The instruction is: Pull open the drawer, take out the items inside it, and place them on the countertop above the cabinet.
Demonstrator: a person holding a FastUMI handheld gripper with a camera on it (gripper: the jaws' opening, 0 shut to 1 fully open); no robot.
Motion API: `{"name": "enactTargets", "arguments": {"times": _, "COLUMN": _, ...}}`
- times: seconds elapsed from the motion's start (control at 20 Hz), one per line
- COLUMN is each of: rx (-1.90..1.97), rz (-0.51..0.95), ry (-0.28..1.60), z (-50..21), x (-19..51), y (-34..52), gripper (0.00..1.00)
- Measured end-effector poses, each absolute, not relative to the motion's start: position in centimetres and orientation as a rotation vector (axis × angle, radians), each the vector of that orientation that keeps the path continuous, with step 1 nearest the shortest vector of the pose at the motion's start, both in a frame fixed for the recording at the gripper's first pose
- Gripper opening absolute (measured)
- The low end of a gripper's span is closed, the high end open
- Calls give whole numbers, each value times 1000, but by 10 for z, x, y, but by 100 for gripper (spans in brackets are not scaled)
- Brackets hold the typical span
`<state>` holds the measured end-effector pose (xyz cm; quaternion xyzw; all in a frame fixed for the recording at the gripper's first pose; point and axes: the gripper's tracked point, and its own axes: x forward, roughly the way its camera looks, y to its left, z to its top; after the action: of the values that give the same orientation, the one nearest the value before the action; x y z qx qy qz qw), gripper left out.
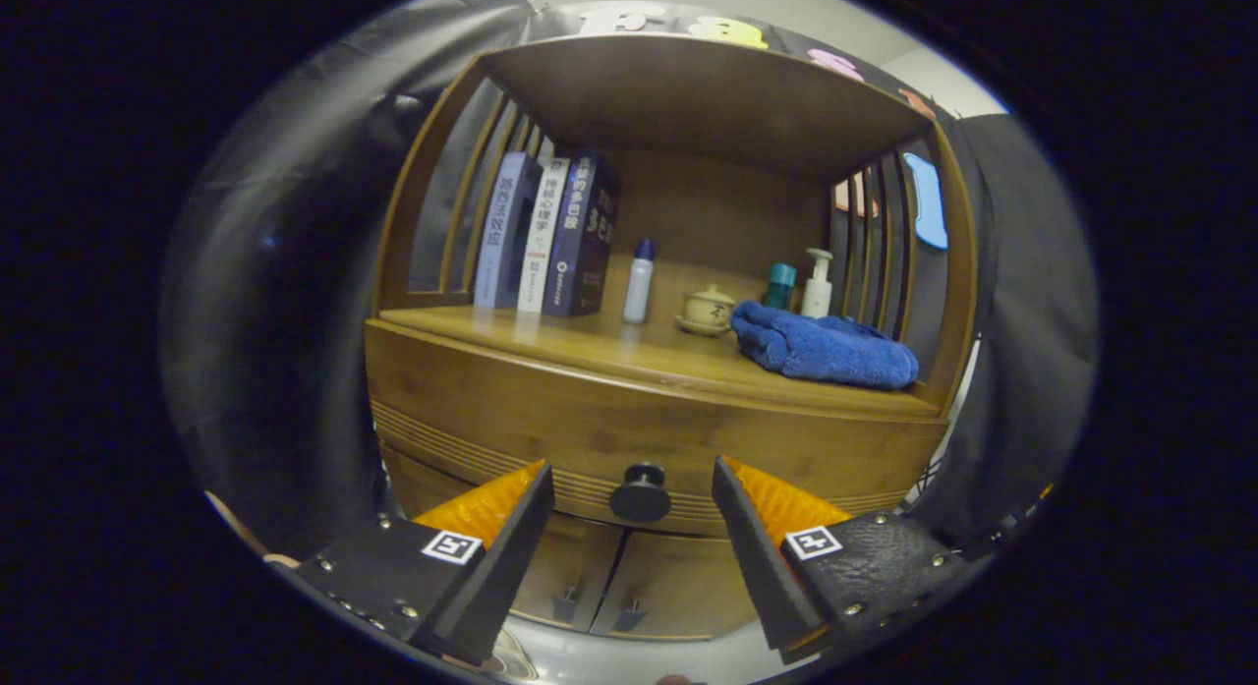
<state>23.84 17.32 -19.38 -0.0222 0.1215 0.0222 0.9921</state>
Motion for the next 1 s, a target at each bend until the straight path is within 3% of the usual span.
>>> {"name": "enactTargets", "arguments": {"times": 0.15, "rx": -24, "rz": 53, "ry": 285, "z": -215, "x": 253, "y": 177, "gripper": 97}}
{"name": "enactTargets", "arguments": {"times": 0.4, "rx": -19, "rz": 26, "ry": 295, "z": -223, "x": 272, "y": 175, "gripper": 57}}
{"name": "enactTargets", "arguments": {"times": 1.0, "rx": 89, "rz": -14, "ry": 315, "z": -225, "x": 279, "y": 173, "gripper": 31}}
